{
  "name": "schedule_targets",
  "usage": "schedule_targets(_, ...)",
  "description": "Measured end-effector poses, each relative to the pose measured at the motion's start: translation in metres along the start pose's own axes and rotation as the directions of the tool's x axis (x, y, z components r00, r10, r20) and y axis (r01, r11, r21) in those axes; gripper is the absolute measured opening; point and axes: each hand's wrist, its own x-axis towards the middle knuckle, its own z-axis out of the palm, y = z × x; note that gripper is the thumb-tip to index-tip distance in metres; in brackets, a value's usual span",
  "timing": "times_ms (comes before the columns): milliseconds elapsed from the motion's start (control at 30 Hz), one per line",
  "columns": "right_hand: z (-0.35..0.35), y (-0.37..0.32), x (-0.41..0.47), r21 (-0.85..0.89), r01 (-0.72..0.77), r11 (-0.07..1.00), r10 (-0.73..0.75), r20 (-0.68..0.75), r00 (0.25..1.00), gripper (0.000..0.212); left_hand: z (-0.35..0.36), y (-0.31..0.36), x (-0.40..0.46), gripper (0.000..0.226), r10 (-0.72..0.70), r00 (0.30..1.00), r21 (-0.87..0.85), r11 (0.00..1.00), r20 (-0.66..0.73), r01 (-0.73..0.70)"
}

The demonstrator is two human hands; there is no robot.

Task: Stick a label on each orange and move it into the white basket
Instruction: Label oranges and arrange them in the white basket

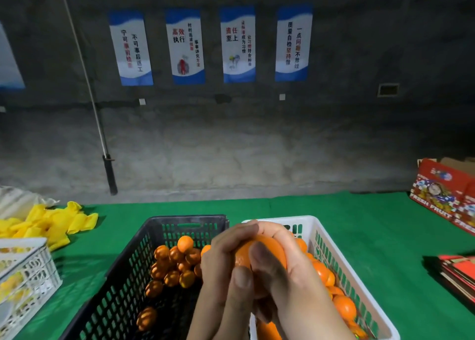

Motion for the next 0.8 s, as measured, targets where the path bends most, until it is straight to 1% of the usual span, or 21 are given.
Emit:
schedule_targets(33, -0.006, 0.01, 0.001, -0.016, 0.013, 1.0, -0.013, -0.012, 1.0, 0.077, 0.003, -0.006, 0.003, 0.025, -0.017, 1.0, 0.017, 1.0, 0.001, 0.017)
schedule_targets(67, -0.009, 0.015, 0.001, -0.038, 0.017, 0.999, -0.019, -0.032, 0.999, 0.073, 0.004, -0.017, 0.005, 0.029, -0.023, 0.999, 0.076, 0.997, 0.025, 0.021)
schedule_targets(133, -0.009, 0.022, 0.003, 0.0, 0.025, 1.0, -0.025, -0.043, 0.999, 0.066, 0.006, -0.029, 0.015, 0.044, -0.108, 0.988, 0.165, 0.982, 0.112, 0.089)
schedule_targets(167, -0.013, 0.025, 0.005, 0.042, 0.024, 0.999, -0.023, -0.023, 0.999, 0.065, 0.007, -0.033, 0.014, 0.035, -0.055, 0.989, 0.262, 0.965, 0.14, 0.017)
schedule_targets(200, -0.016, 0.025, 0.006, 0.056, 0.009, 0.998, -0.007, -0.024, 1.0, 0.063, 0.005, -0.036, 0.011, 0.026, 0.025, 0.99, 0.284, 0.957, 0.136, -0.064)
schedule_targets(233, -0.024, 0.031, 0.009, 0.019, -0.01, 1.0, 0.01, -0.011, 1.0, 0.058, 0.001, -0.043, 0.005, 0.04, 0.086, 0.994, 0.296, 0.95, 0.073, -0.104)
schedule_targets(267, -0.032, 0.035, 0.01, -0.062, -0.027, 0.998, 0.026, -0.01, 1.0, 0.053, -0.003, -0.049, -0.002, 0.048, 0.108, 0.992, 0.342, 0.931, 0.069, -0.125)
schedule_targets(300, -0.043, 0.043, 0.012, -0.17, -0.045, 0.984, 0.044, -0.01, 0.999, 0.048, -0.008, -0.058, -0.012, 0.048, 0.021, 0.994, 0.33, 0.942, 0.109, -0.056)
schedule_targets(333, -0.053, 0.049, 0.013, -0.289, -0.069, 0.955, 0.058, -0.046, 0.997, 0.046, -0.015, -0.071, -0.019, 0.05, -0.055, 0.987, 0.357, 0.934, 0.152, -0.003)
schedule_targets(367, -0.067, 0.059, 0.016, -0.413, -0.082, 0.907, 0.038, -0.116, 0.993, 0.049, -0.021, -0.083, -0.023, 0.056, -0.136, 0.969, 0.38, 0.924, 0.208, 0.048)
schedule_targets(400, -0.082, 0.071, 0.019, -0.546, -0.113, 0.83, 0.011, -0.187, 0.982, 0.052, -0.03, -0.097, -0.029, 0.061, -0.204, 0.953, 0.422, 0.902, 0.224, 0.094)
schedule_targets(433, -0.099, 0.086, 0.023, -0.676, -0.155, 0.72, -0.014, -0.238, 0.971, 0.055, -0.038, -0.109, -0.031, 0.062, -0.249, 0.948, 0.468, 0.874, 0.197, 0.132)
schedule_targets(467, -0.115, 0.098, 0.027, -0.782, -0.222, 0.583, -0.01, -0.279, 0.96, 0.058, -0.045, -0.117, -0.033, 0.058, -0.283, 0.942, 0.499, 0.852, 0.181, 0.16)
schedule_targets(500, -0.129, 0.112, 0.03, -0.846, -0.285, 0.45, 0.014, -0.313, 0.95, 0.066, -0.051, -0.126, -0.036, 0.052, -0.33, 0.928, 0.534, 0.823, 0.172, 0.194)
schedule_targets(533, -0.14, 0.125, 0.032, -0.87, -0.338, 0.359, 0.051, -0.344, 0.938, 0.076, -0.058, -0.133, -0.038, 0.042, -0.371, 0.915, 0.565, 0.794, 0.158, 0.224)
schedule_targets(567, -0.147, 0.14, 0.034, -0.878, -0.366, 0.308, 0.08, -0.359, 0.93, 0.081, -0.063, -0.139, -0.038, 0.03, -0.394, 0.908, 0.594, 0.768, 0.145, 0.238)
schedule_targets(600, -0.15, 0.154, 0.034, -0.883, -0.371, 0.288, 0.107, -0.355, 0.929, 0.082, -0.07, -0.146, -0.038, 0.021, -0.41, 0.904, 0.628, 0.737, 0.122, 0.25)
schedule_targets(633, -0.149, 0.168, 0.035, -0.882, -0.362, 0.301, 0.123, -0.34, 0.932, 0.08, -0.077, -0.155, -0.036, 0.018, -0.409, 0.907, 0.659, 0.711, 0.104, 0.245)
schedule_targets(700, -0.139, 0.196, 0.036, -0.881, -0.314, 0.354, 0.136, -0.284, 0.949, 0.074, -0.089, -0.171, -0.028, 0.017, -0.427, 0.898, 0.746, 0.631, 0.107, 0.211)
schedule_targets(800, -0.117, 0.23, 0.044, -0.915, -0.212, 0.343, 0.148, -0.171, 0.974, 0.067, -0.102, -0.201, -0.011, 0.024, -0.473, 0.875, 0.855, 0.49, 0.098, 0.169)
